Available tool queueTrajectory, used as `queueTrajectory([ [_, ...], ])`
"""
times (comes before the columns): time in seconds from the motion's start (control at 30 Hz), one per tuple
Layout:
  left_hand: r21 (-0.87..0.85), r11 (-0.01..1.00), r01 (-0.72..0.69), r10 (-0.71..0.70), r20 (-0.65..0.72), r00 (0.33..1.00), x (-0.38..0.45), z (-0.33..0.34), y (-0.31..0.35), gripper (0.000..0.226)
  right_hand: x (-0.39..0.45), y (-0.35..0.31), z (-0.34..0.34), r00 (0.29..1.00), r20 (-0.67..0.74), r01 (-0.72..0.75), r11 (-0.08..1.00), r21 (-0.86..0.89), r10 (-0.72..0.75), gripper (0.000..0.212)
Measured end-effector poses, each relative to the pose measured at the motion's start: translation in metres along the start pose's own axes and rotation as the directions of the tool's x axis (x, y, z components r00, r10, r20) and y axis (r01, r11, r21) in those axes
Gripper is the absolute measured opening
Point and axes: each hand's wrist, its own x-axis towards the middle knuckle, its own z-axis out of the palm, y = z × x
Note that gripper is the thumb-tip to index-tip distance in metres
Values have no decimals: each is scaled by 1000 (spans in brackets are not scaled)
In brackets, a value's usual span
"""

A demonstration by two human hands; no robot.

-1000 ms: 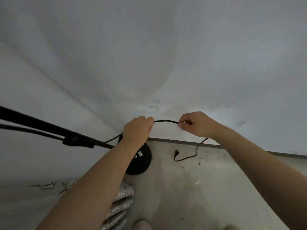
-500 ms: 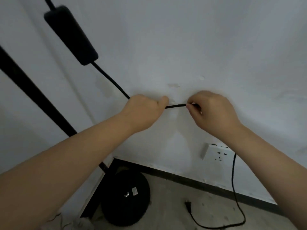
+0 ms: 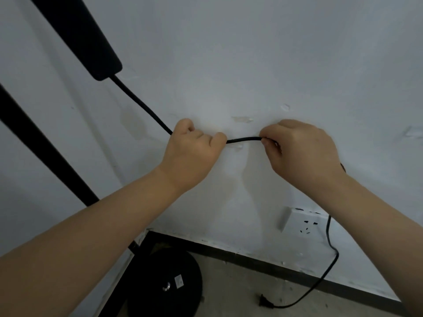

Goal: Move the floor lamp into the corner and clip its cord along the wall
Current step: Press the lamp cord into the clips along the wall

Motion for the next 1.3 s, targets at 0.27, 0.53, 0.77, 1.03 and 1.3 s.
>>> queueTrajectory([
  [0.27, -79, 997, -16, 5, -139, 990, -16, 1, -19, 14, -4, 9, 1, 998, -24, 62, 996, 70, -61, 19],
  [0.53, -6, 969, -247, 242, 229, 943, -2, -15, -17, 28, 4, 7, -7, 993, 93, 73, 996, 56, -78, 24],
  [0.77, 18, 965, -261, 242, 312, 919, 10, -20, -12, 32, 16, 0, -11, 982, 185, 75, 981, -179, -41, 25],
  [1.03, 35, 984, -176, 173, 67, 983, 11, -18, -5, 30, 6, 9, -18, 996, 85, -17, 991, -132, 29, 23],
  [1.3, 98, 989, -109, 110, -8, 994, 11, -14, 7, 22, -31, 22, -4, 994, 86, -76, 996, 36, 72, 25],
])
